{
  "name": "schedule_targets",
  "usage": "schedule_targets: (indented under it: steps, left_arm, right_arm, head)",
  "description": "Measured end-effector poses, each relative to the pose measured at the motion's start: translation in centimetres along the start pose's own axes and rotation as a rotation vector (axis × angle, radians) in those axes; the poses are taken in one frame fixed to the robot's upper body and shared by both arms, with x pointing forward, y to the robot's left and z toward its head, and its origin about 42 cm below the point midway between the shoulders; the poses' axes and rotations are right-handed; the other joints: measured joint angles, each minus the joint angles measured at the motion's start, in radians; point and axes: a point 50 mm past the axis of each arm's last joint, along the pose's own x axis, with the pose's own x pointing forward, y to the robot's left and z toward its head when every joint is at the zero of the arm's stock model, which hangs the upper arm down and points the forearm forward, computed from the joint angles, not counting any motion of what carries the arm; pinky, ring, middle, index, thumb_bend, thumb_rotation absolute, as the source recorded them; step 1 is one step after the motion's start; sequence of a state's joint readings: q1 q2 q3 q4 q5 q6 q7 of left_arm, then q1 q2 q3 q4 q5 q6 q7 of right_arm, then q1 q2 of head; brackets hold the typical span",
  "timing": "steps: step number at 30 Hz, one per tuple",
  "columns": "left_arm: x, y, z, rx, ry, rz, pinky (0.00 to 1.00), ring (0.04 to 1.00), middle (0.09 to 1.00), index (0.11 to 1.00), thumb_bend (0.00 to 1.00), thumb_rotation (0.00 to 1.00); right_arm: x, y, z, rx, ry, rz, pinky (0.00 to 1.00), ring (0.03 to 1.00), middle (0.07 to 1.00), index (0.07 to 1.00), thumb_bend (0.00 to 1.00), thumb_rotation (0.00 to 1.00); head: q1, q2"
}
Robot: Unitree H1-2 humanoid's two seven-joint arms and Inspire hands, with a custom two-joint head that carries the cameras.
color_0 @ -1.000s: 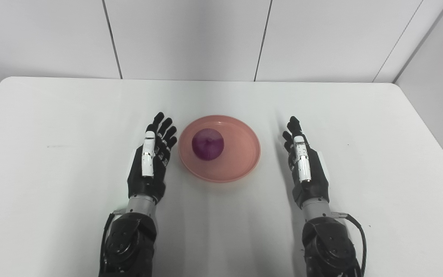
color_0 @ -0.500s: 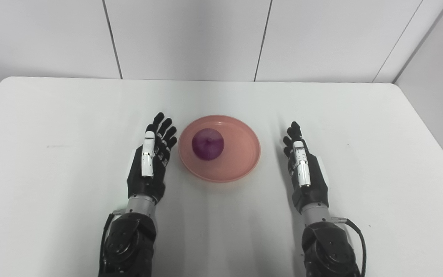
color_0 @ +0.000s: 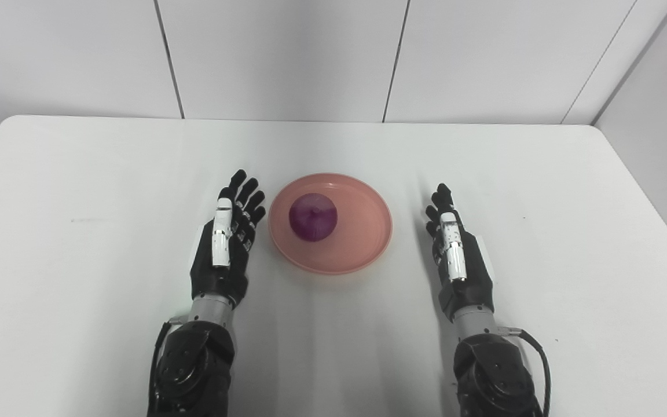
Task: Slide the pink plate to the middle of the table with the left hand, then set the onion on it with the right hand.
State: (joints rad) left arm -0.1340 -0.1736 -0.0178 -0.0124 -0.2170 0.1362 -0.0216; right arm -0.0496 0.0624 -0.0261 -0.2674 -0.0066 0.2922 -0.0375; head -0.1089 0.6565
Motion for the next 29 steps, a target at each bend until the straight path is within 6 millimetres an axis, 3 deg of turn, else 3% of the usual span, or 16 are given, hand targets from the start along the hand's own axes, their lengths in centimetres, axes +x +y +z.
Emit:
schedule_targets:
  steps: [29]
  left_arm:
    - [-0.07,0.02,0.01,0.000,0.000,0.001,0.95,0.937,0.942,0.925,0.42,1.00]
  right_arm:
    - [0.01,-0.03,-0.04,-0.001,0.001,-0.007,1.00,0.983,0.987,0.994,0.21,1.00]
  head:
    - [-0.003,0.000]
